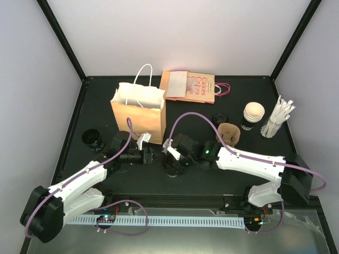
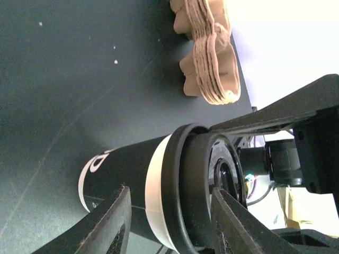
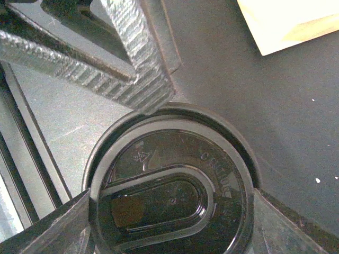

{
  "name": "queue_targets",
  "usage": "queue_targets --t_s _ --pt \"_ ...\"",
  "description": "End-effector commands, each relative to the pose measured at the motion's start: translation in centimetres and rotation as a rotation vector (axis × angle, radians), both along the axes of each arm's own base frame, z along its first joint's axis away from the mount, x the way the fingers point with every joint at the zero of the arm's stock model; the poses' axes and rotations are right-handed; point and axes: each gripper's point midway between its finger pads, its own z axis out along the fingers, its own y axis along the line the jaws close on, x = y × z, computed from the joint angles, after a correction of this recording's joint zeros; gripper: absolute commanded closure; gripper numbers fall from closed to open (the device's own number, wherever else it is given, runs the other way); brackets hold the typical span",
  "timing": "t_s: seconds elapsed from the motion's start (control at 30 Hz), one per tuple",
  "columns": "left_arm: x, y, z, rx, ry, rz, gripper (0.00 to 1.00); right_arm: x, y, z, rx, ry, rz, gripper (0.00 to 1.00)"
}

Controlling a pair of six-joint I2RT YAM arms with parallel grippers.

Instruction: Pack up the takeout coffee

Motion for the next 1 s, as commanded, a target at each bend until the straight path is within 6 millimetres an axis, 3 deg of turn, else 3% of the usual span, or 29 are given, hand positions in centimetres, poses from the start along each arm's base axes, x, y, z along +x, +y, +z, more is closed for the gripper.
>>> queue_targets --t_s 0.0,0.27,0.57,0.73,0.83,0.97 --pt "-1.7 -0.3 -0.4 -0.022 0.047 -0.065 0.57 -1.5 -1.8 -3.1 -0.135 0.031 0.019 0.26" --pt "-2.9 -0.5 -0.7 -0.043 0.083 -0.09 0.57 -1.5 -2.2 -4.7 -0.204 0.015 0.005 0.26" --pt "-2.8 0.2 -2.4 0.017 0.116 -0.044 0.61 -1.8 -2.4 -5.0 -0.213 0.033 -0.001 0.26" --pt "-2.6 0.3 -1.9 0.003 0.105 -0.024 0.61 -1.8 -2.4 -4.9 -0.207 0.036 -0.006 0.26" --pt "-2.4 0.3 -0.7 -0.042 0.072 -0.012 0.49 -1.9 -2.2 -4.9 -0.198 0.041 -0.003 0.26" --pt "-1.7 0.9 0.3 -0.067 0.045 0.031 0.46 -2.0 -2.2 -5.0 -0.203 0.044 -0.001 0.26"
